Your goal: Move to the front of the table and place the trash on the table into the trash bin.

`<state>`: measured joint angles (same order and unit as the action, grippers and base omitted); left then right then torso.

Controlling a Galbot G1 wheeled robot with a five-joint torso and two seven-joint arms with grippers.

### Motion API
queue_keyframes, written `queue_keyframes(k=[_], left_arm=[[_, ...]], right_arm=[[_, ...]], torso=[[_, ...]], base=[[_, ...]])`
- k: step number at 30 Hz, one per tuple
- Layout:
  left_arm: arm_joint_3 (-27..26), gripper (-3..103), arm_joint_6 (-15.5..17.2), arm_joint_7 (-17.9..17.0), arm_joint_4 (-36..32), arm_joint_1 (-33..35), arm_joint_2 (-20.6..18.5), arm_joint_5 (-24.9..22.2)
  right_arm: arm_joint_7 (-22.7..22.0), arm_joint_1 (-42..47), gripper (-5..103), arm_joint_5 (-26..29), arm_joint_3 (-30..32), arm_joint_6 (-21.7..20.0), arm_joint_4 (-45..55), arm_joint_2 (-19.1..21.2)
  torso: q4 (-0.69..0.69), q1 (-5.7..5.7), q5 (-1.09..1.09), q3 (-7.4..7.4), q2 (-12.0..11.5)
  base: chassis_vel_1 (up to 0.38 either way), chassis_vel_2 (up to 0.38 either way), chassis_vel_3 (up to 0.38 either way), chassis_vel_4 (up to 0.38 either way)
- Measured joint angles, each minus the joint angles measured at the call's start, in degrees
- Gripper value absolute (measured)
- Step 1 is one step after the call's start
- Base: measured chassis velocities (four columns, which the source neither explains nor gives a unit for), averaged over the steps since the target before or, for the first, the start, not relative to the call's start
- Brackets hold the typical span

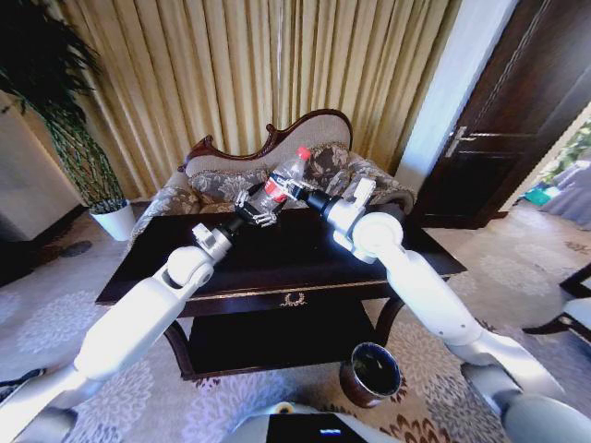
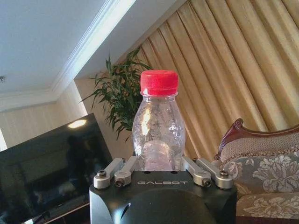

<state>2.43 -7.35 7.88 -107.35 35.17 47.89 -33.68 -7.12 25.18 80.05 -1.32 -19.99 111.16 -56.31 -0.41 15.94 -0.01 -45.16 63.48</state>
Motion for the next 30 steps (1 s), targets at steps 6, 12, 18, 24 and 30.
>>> queue_keyframes(k=[6,12,18,24,30], left_arm=[[-0.6,100,0.2,0.0,-0.7,0.9,-0.5,-0.3],[-1.8,100,1.2,-0.3,-1.8,2.2,-0.8,-1.7],[-5.0,100,1.8,-1.4,-3.3,4.7,-1.6,-3.3],[-7.5,100,2.0,-1.4,-4.5,7.1,-2.7,-3.5],[-13.4,100,3.0,-3.4,-6.6,11.7,-4.1,-4.3]], right_arm=[[0.3,0.8,25,0.0,0.6,0.0,0.5,0.7],[0.3,2.0,25,-0.2,1.6,0.1,0.8,1.4],[1.0,3.8,25,-0.6,4.2,0.3,1.2,2.5],[1.0,4.3,25,-1.9,5.6,1.4,0.6,2.9],[0.4,5.6,25,-10.1,6.6,1.9,-1.5,4.3]], torso=[[0.0,0.0,0.0,0.0,0.0],[0.0,0.0,0.0,0.0,0.0],[0.0,0.0,0.01,0.0,0.0],[0.0,0.0,0.0,0.0,0.0],[0.0,0.0,0.0,0.0,0.0]], base=[[0.0,0.0,0.0,0.0],[0.0,0.0,0.0,0.0],[0.0,0.0,0.0,0.0],[0.0,0.0,0.0,0.0],[0.0,0.0,0.0,0.0]])
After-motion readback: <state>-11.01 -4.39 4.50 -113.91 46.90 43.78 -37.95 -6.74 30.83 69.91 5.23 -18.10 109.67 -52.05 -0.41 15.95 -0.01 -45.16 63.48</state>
